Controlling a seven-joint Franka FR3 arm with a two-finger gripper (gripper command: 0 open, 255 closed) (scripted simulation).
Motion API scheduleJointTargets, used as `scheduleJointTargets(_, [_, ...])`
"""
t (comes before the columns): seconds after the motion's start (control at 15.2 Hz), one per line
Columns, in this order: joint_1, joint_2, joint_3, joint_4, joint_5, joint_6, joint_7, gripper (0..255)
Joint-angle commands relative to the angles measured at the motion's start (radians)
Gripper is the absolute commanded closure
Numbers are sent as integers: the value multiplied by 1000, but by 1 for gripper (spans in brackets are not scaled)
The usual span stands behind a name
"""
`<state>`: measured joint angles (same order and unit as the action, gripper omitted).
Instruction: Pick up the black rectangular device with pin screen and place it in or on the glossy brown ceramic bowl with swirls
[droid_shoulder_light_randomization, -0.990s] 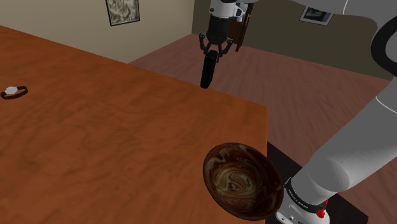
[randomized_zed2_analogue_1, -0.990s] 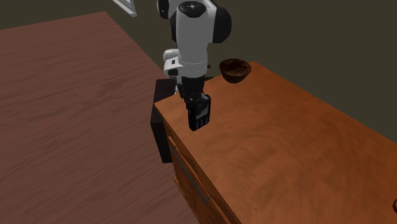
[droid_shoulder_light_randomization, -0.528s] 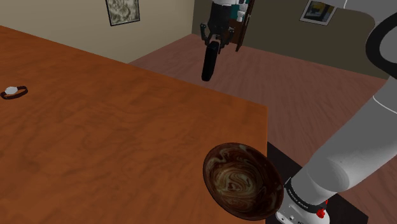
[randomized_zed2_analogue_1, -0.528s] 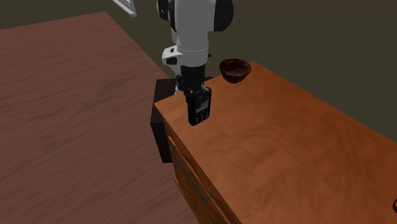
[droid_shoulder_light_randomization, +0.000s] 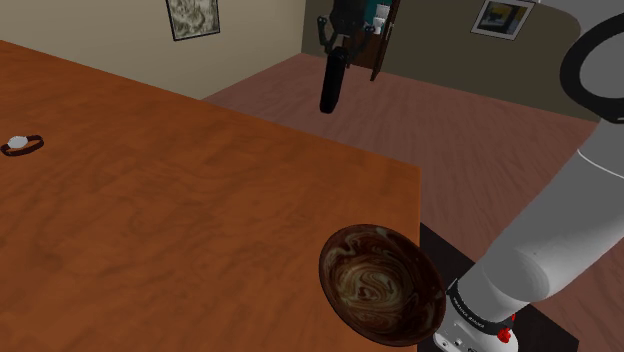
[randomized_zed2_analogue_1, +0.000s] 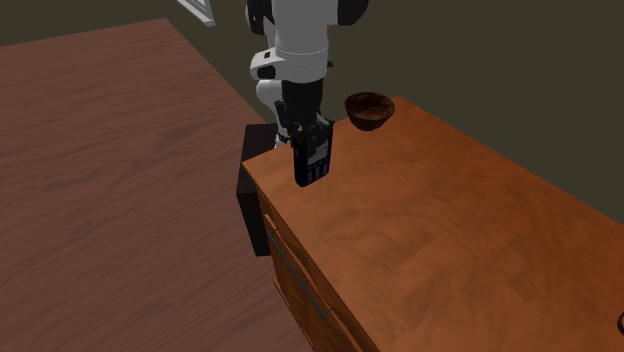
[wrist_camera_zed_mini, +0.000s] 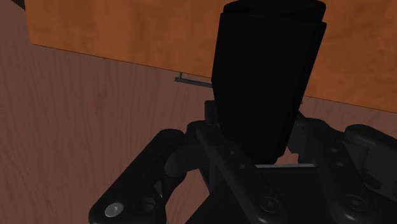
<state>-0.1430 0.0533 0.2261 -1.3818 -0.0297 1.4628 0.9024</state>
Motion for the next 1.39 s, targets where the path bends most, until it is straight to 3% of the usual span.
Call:
scheduleJointTargets(0.0, [2, 14, 2, 45, -3, -32, 3, 255])
scheduleJointTargets(0.26, [7, 44, 5, 134, -11, -91, 6, 255])
scheduleJointTargets(0.73, [35, -200, 33, -126, 48, -69, 73, 255])
scheduleJointTargets(1.32, [90, -445, 84, -316, 127, -113, 181, 255])
